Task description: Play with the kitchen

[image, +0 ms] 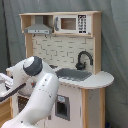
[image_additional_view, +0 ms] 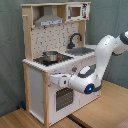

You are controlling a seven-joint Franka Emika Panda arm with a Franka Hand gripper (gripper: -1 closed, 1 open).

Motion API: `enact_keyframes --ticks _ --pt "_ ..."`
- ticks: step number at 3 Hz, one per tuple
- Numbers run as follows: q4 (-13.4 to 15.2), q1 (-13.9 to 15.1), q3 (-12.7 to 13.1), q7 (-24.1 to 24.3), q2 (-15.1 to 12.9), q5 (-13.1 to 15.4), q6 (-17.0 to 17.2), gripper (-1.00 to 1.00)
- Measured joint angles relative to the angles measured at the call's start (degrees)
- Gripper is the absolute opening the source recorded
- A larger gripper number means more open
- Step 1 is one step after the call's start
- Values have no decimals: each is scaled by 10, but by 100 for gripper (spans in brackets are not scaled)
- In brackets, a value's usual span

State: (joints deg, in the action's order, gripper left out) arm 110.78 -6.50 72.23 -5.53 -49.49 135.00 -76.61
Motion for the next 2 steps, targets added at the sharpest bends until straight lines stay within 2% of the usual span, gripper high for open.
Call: enact_keyframes --ticks 2 --pt "3 -6 -9 -127 0 19 5 -100"
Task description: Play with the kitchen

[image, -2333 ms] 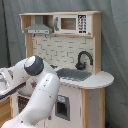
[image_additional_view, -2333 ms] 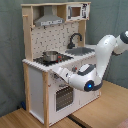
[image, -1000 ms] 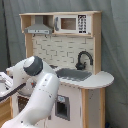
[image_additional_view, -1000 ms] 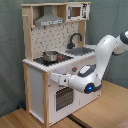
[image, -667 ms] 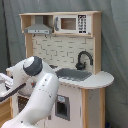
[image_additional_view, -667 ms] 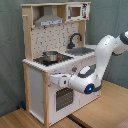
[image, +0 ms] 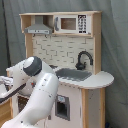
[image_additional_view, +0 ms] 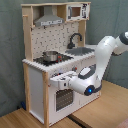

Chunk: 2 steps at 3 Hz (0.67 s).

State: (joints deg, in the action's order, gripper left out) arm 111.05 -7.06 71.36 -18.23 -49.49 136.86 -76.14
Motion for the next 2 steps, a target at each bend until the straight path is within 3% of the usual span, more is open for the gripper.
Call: enact_keyframes --ticks 1,2 --pt "4 0 -4 -61 0 12 0 -100" --pt "7 1 -5 -9 0 22 -2 -100"
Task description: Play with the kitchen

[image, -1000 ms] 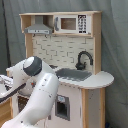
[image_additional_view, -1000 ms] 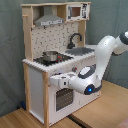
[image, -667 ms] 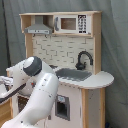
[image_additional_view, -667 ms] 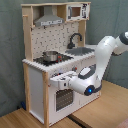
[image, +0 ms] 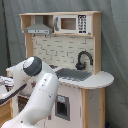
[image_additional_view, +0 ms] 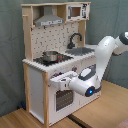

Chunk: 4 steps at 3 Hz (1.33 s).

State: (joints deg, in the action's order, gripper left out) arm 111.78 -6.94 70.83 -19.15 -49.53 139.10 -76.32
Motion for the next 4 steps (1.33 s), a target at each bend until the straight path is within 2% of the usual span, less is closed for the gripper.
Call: enact_keyframes --ticks 1,2,3,4 --pt "0 0 0 5 0 0 0 100" --pt "0 0 0 65 0 0 -7 100" --pt "2 -38 9 90 0 -13 24 100" --pt "3 -74 13 89 0 -14 69 100"
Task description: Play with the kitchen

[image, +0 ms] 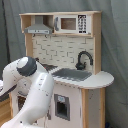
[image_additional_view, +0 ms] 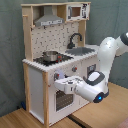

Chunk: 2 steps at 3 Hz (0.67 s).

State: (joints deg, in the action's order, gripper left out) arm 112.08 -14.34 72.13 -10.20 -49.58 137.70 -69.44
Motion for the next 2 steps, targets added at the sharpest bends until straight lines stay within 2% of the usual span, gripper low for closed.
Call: enact_keyframes --ticks 1,2 --pt "0 -41 19 4 0 -24 28 100" --pt "1 -81 25 10 -4 -48 62 100"
